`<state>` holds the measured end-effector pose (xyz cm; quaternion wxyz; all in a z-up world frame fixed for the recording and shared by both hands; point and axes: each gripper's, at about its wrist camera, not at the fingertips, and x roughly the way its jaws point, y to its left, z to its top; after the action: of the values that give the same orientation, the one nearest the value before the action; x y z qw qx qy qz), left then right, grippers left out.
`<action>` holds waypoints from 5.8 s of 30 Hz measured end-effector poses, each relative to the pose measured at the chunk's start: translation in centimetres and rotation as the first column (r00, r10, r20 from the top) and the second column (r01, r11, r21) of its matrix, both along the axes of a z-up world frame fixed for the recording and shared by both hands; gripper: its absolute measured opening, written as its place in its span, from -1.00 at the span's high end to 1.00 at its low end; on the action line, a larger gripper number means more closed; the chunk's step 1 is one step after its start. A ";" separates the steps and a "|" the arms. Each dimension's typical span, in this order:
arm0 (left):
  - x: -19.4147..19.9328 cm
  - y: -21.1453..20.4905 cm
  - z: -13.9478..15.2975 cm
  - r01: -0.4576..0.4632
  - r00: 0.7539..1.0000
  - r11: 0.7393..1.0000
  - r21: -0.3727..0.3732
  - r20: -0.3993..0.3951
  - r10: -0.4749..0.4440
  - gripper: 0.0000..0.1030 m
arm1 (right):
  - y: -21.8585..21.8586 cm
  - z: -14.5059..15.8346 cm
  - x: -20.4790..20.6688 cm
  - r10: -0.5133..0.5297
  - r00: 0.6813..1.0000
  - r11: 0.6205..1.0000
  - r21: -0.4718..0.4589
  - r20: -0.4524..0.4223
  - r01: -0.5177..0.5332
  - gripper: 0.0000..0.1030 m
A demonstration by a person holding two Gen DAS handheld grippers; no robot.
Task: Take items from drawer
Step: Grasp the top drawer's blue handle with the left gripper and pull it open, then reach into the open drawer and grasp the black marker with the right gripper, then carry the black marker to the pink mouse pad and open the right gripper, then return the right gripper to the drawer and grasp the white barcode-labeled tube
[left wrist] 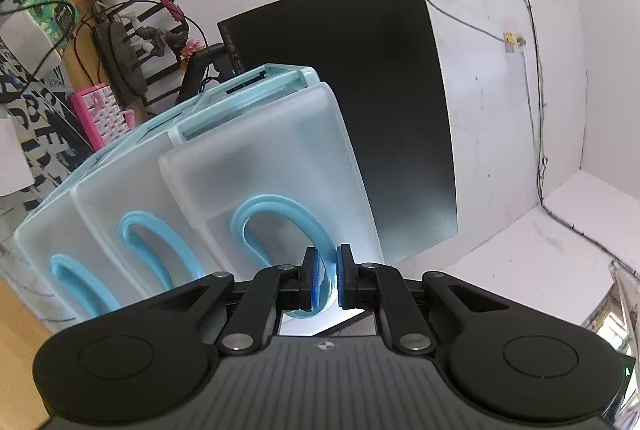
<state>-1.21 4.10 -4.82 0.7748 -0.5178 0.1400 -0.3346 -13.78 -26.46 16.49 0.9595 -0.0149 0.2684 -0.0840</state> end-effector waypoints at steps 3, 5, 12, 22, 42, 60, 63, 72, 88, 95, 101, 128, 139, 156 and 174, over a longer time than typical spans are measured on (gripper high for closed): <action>-1.6 0.5 0.3 0.006 1.000 1.000 0.018 -0.007 -0.006 0.84 | -0.1 -0.1 -0.1 0.017 1.000 1.000 0.007 0.004 -0.017 -1.00; -2.7 0.8 0.3 0.008 1.000 1.000 0.027 -0.009 -0.007 0.84 | -0.3 -0.2 -0.1 0.024 1.000 1.000 0.014 0.003 -0.024 -1.00; -5.3 1.4 0.7 0.012 1.000 0.997 0.078 -0.030 -0.010 0.84 | -1.1 -0.7 0.1 0.044 0.999 0.998 0.041 -0.010 -0.043 -1.00; -7.2 1.2 1.3 -0.011 0.997 0.988 0.156 -0.070 0.022 0.79 | -1.1 -0.8 0.9 0.096 0.995 0.993 0.069 -0.011 -0.095 -1.00; -10.3 -1.4 9.7 -0.050 0.999 0.644 0.764 0.041 0.029 -0.65 | 1.2 2.3 2.6 0.174 0.985 0.977 0.130 -0.015 -0.170 -1.00; -10.2 0.7 12.9 -0.074 0.990 0.491 0.868 0.122 -0.067 -1.00 | 14.6 1.2 14.6 0.579 0.704 0.814 0.245 -0.411 -0.526 -0.43; -10.2 1.4 12.6 -0.068 0.990 0.506 0.860 0.119 -0.070 -1.00 | 15.9 -0.2 15.3 0.572 0.671 0.814 0.226 -0.472 -0.535 -0.10; -9.2 3.4 12.5 -0.042 0.990 0.528 0.848 0.105 -0.090 -1.00 | 19.1 -2.9 17.2 0.544 0.585 0.794 0.142 -0.601 -0.592 -0.09; -8.0 3.8 12.6 -0.048 0.991 0.538 0.842 0.109 -0.081 -1.00 | 18.8 -3.7 17.9 0.522 0.584 0.815 0.163 -0.622 -0.555 0.73; -7.8 3.4 12.7 -0.064 0.991 0.538 0.840 0.116 -0.063 -1.00 | 15.2 -0.6 18.4 0.536 0.665 0.843 0.288 -0.520 -0.454 0.74; -7.4 2.7 12.9 -0.070 0.990 0.532 0.844 0.122 -0.064 -1.00 | 13.6 2.3 18.2 0.557 0.702 0.830 0.318 -0.443 -0.458 0.74; -9.0 -1.2 14.6 -0.062 0.991 0.475 0.878 0.112 -0.077 -1.00 | -8.7 -13.3 18.0 0.066 0.835 0.975 0.212 -0.547 0.061 0.74; -10.3 -2.8 15.5 -0.050 0.992 0.437 0.898 0.096 -0.084 -1.00 | -9.7 -28.4 18.6 -0.036 0.708 0.962 0.166 -0.706 0.215 0.74; -9.5 -2.7 15.5 -0.050 0.988 0.468 0.882 0.111 -0.105 -1.00 | -9.6 -21.6 16.9 -0.031 0.774 0.978 0.140 -0.632 0.154 0.34; -9.6 -0.1 14.9 -0.076 0.989 0.499 0.863 0.129 -0.071 -1.00 | 11.7 3.3 14.7 0.524 0.733 0.851 0.234 -0.433 -0.470 -0.16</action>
<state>-10.86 4.03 10.09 0.9384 -0.0346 0.2303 -0.2555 0.89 -14.80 19.76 0.8483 -0.0545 0.4886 0.1968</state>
